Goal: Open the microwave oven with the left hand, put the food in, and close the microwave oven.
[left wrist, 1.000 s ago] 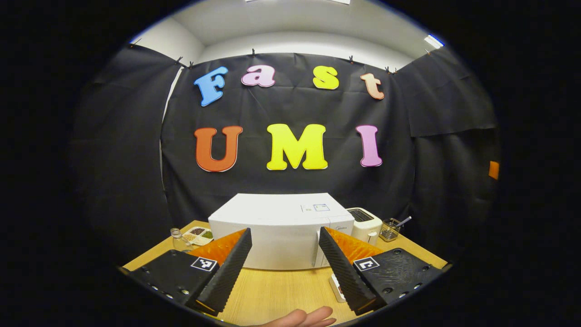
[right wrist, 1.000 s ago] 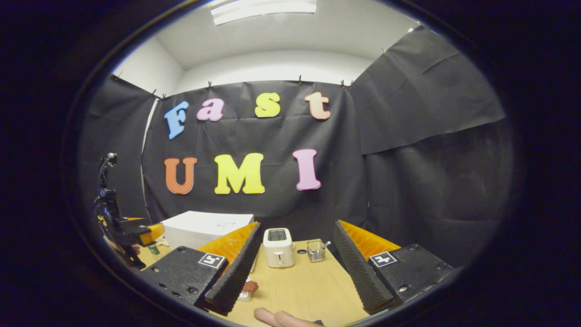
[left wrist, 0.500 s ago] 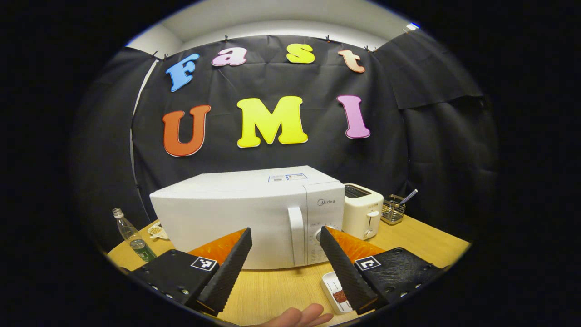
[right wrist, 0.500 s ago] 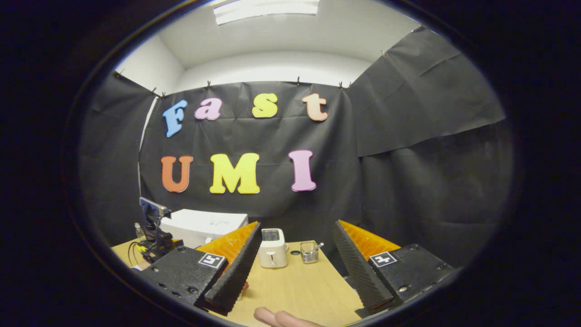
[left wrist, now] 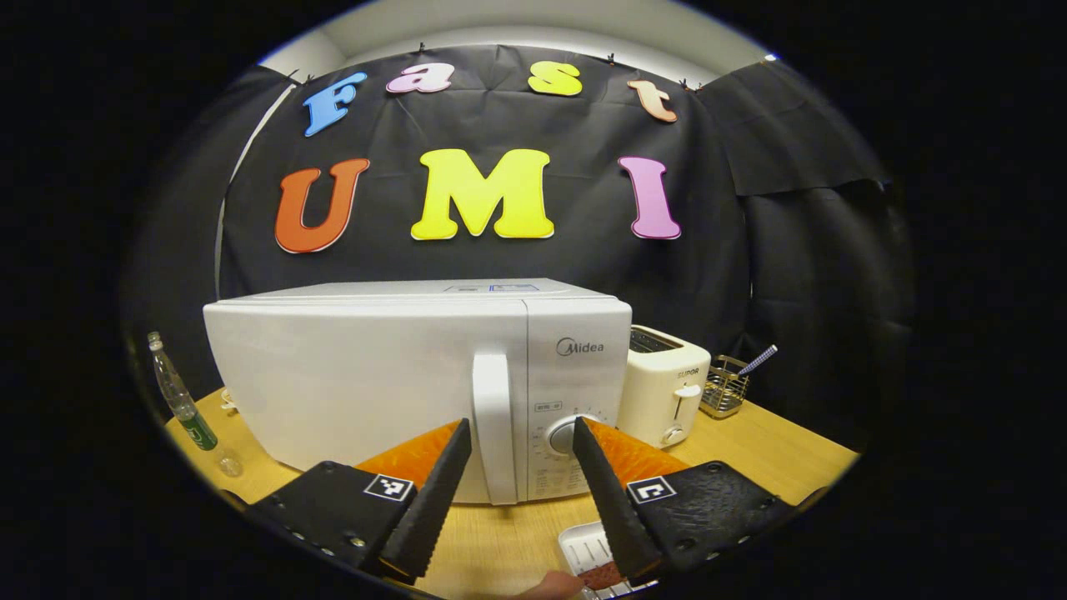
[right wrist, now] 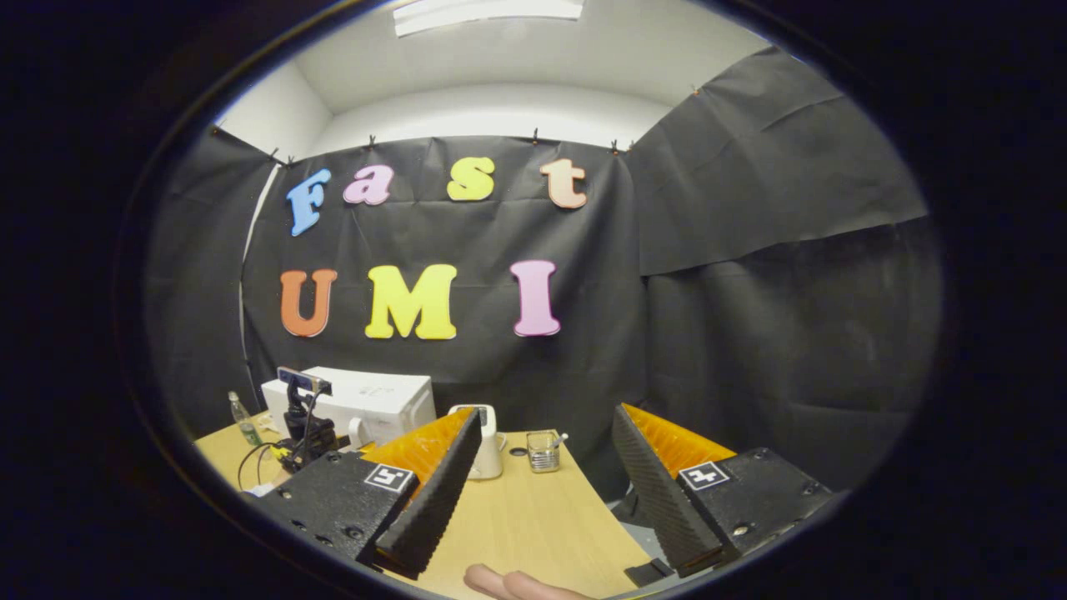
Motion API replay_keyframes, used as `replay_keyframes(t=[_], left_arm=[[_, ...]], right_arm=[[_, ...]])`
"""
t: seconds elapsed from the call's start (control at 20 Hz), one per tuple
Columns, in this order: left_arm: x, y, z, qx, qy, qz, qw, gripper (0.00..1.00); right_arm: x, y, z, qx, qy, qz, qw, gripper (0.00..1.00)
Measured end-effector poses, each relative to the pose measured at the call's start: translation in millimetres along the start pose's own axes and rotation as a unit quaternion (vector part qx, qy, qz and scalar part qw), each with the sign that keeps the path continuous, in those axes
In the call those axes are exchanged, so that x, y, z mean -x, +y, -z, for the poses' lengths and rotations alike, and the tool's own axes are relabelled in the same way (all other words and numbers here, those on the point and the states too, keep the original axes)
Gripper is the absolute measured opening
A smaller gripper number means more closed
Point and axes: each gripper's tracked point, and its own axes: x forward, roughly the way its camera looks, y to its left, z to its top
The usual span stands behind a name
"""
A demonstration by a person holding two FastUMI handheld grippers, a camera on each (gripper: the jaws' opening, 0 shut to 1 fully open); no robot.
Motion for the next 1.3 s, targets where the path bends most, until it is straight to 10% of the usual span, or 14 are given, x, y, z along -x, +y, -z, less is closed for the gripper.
replay_keyframes(t=[0.25,0.7,1.3], left_arm=[[-19.2,15.7,7.1,0.022,0.005,-0.014,1.0,0.29],[-19.1,19.9,6.3,0.022,0.023,-0.026,0.999,0.06],[22.7,19.6,9.9,0.01,0.017,0.01,1.0,0.06]], right_arm=[[-4.2,-3.7,9.8,-0.004,0.018,0.0,1.0,1.0],[6.4,-3.0,2.1,0.005,0.006,0.004,1.0,1.0],[2.2,-8.6,14.1,-0.008,0.016,0.003,1.0,0.9]])
